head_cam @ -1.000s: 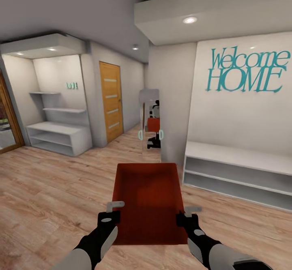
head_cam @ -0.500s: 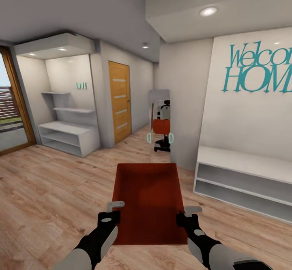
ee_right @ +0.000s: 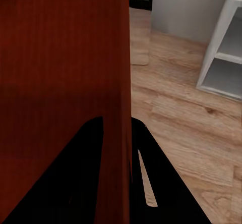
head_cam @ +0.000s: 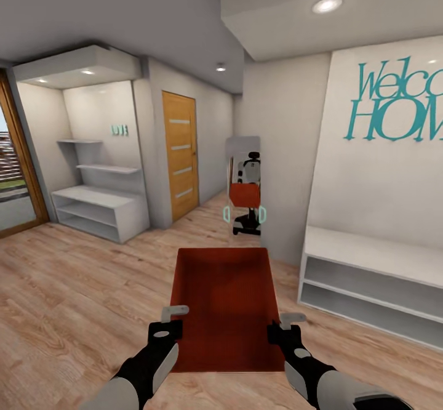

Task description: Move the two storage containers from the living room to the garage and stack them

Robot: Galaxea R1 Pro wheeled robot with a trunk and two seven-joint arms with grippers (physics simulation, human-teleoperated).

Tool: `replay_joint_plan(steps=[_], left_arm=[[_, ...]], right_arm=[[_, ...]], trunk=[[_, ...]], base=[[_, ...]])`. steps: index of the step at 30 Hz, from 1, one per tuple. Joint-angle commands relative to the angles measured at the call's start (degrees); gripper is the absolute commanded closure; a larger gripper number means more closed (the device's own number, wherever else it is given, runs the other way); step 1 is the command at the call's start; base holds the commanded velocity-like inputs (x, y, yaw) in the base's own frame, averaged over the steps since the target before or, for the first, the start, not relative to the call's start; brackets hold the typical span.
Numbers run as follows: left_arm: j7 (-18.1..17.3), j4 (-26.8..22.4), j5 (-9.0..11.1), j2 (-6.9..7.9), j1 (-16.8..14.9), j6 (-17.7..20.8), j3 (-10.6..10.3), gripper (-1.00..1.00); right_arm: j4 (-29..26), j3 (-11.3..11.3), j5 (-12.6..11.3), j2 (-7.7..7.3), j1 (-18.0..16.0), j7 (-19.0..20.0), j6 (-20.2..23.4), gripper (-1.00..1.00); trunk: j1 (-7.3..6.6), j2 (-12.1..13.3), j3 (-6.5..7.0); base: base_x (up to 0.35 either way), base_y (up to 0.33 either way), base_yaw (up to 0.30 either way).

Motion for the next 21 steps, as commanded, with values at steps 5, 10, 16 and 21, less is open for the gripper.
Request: replay_joint_plan(steps=[5, 10, 16, 21], left_arm=[[0.44, -0.5, -0.16, -0.01, -0.06, 0.24, -0.04, 1.0], [0.44, -0.5, -0.16, -0.01, -0.06, 0.24, -0.04, 1.0], [0.43, -0.57, -0.16, -0.01, -0.06, 0.24, -0.04, 1.0], [0.45, -0.56, -0.16, -0.01, -0.06, 0.24, -0.04, 1.0]], right_arm=[[0.15, -0.65, 0.36, 0.22, -0.02, 0.15, -0.04, 1.0], [0.15, -0.65, 0.41, 0.22, -0.03, 0.13, -0.04, 1.0], [0.16, -0.65, 0.43, 0.22, -0.03, 0.14, -0.04, 1.0], [0.17, -0.65, 0.42, 0.22, -0.02, 0.15, -0.04, 1.0]], trunk=[[0.05, -0.08, -0.1], [0.05, -0.08, -0.1], [0.05, -0.08, -0.1], [0.05, -0.08, -0.1]], base=[[0.321, 0.0, 0.0], [0.321, 0.0, 0.036], [0.321, 0.0, 0.23], [0.321, 0.0, 0.267]])
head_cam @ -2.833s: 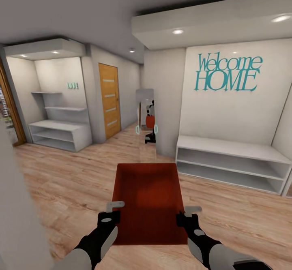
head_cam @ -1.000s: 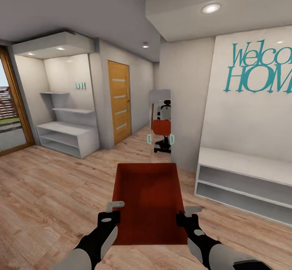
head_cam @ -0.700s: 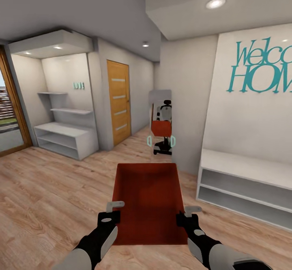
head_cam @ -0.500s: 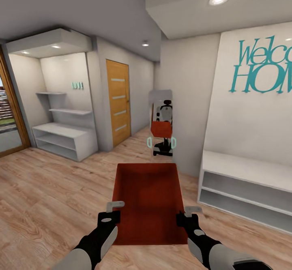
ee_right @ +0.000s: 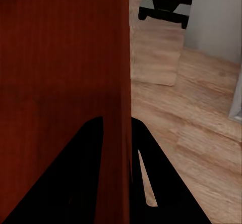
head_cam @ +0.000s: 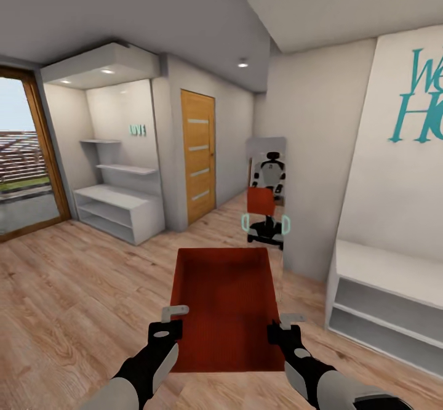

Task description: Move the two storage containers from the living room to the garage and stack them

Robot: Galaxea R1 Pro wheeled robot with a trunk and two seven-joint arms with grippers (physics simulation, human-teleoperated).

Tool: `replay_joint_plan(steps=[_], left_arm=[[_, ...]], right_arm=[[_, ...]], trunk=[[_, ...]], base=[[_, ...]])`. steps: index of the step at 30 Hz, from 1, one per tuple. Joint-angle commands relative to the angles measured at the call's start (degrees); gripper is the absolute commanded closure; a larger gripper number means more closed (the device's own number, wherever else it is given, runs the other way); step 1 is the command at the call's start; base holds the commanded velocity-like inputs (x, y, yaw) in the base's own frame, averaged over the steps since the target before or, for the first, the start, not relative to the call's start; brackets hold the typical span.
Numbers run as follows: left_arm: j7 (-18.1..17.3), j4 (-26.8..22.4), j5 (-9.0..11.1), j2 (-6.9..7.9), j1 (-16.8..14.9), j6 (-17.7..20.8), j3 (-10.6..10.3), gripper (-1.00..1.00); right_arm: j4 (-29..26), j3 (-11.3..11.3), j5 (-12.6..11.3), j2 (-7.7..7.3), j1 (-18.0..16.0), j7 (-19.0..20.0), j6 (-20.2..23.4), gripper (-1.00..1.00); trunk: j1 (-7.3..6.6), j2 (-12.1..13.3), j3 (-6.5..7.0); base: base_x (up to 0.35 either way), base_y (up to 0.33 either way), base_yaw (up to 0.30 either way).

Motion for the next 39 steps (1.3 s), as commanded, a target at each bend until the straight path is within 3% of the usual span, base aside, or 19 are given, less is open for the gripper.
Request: replay_joint_plan(steps=[1, 26, 39], left_arm=[[0.42, -0.56, -0.18, -0.01, -0.07, 0.24, -0.01, 1.0], [0.4, -0.53, -0.18, -0.01, -0.07, 0.24, -0.01, 1.0], [0.4, -0.52, -0.18, -0.01, -0.07, 0.24, -0.01, 1.0]], right_arm=[[0.14, -0.62, 0.39, 0.22, -0.03, 0.12, -0.03, 1.0], [0.13, -0.62, 0.4, 0.22, -0.04, 0.09, -0.03, 1.0], [0.14, -0.62, 0.39, 0.22, -0.04, 0.14, -0.03, 1.0]], trunk=[[0.05, -0.08, -0.1], [0.05, -0.08, -0.1], [0.05, -0.08, -0.1]], base=[[0.321, 0.0, 0.267], [0.321, 0.0, 0.266], [0.321, 0.0, 0.015]])
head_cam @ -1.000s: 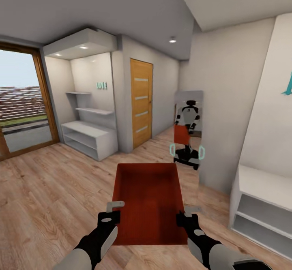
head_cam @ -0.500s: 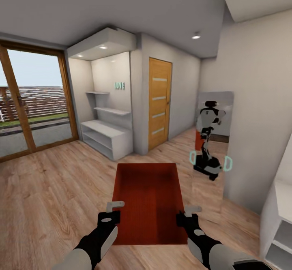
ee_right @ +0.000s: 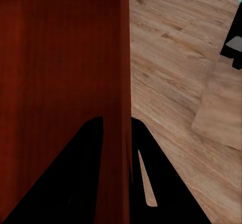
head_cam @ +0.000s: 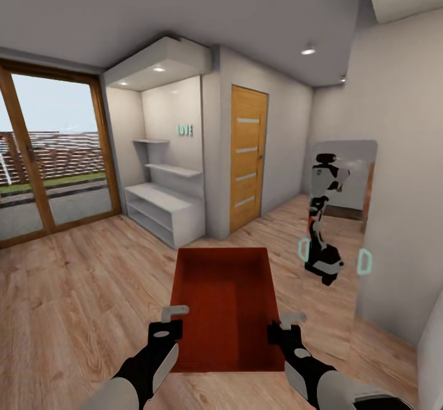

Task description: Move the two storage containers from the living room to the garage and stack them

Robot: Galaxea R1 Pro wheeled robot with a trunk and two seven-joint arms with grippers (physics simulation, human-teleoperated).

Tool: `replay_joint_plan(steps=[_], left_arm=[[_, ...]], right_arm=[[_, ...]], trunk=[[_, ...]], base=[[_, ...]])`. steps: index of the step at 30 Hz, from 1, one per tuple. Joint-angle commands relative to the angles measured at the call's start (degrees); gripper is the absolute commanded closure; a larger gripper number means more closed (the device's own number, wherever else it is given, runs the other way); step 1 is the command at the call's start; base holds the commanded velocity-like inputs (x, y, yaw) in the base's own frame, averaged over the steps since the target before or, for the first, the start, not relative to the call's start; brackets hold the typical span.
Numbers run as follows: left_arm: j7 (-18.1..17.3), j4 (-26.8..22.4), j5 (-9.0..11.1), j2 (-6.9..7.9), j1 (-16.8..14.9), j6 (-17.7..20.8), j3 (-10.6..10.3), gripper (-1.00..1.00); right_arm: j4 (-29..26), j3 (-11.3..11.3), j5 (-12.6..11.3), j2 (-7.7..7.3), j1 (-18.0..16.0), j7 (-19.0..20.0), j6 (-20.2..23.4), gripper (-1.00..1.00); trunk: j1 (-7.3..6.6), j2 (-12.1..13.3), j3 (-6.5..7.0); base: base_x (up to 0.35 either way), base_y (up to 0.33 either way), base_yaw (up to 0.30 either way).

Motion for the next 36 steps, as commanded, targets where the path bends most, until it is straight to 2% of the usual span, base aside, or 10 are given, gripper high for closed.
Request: replay_joint_plan(steps=[1, 24, 36], left_arm=[[0.43, -0.5, -0.16, 0.0, -0.06, 0.23, -0.04, 1.0], [0.41, -0.58, -0.16, 0.0, -0.06, 0.23, -0.04, 1.0], [0.45, -0.49, -0.16, 0.0, -0.06, 0.29, -0.04, 1.0]], right_arm=[[0.15, -0.64, 0.41, 0.22, -0.03, 0.14, -0.02, 1.0], [0.14, -0.64, 0.68, 0.18, -0.04, 0.14, -0.02, 1.0], [0.14, -0.64, 0.39, 0.19, -0.03, 0.14, -0.02, 1.0]], trunk=[[0.05, -0.08, -0.1], [0.05, -0.08, -0.1], [0.05, -0.08, -0.1]], base=[[0.321, 0.0, 0.0], [0.321, 0.0, -0.004], [0.321, 0.108, -0.205]])
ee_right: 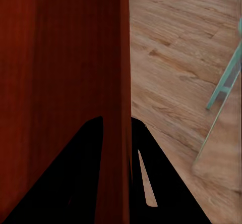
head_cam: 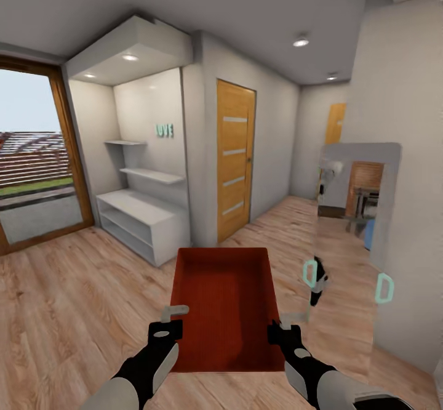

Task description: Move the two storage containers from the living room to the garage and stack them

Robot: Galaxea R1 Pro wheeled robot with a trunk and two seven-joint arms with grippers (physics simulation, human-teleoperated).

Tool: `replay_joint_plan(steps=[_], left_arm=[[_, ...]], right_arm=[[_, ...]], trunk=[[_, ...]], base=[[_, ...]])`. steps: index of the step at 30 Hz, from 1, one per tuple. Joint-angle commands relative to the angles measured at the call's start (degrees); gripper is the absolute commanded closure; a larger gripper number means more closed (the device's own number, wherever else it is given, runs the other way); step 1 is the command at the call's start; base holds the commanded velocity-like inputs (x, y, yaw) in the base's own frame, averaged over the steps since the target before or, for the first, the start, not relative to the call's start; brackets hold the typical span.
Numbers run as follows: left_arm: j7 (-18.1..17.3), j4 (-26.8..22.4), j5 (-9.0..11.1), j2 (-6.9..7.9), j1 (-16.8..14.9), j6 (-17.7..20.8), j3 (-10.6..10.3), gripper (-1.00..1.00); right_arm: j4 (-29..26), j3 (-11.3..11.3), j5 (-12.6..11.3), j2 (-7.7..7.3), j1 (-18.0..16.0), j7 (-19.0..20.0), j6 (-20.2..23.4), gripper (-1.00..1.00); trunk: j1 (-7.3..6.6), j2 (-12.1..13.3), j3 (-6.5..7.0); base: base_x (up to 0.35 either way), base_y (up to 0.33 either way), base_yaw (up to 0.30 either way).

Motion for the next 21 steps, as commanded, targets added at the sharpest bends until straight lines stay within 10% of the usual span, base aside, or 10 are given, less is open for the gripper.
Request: replay_joint_plan(steps=[1, 21], left_arm=[[0.41, -0.44, -0.16, 0.01, -0.05, 0.27, -0.03, 1.0], [0.4, -0.44, -0.16, 0.01, -0.05, 0.26, -0.03, 1.0]], right_arm=[[0.17, -0.61, 0.38, 0.19, -0.03, 0.13, -0.03, 1.0], [0.17, -0.61, 0.36, 0.23, -0.03, 0.13, -0.03, 1.0]], trunk=[[0.05, -0.08, -0.1], [0.05, -0.08, -0.1]], base=[[0.32, 0.172, -0.242], [0.318, 0.18, -0.047]])
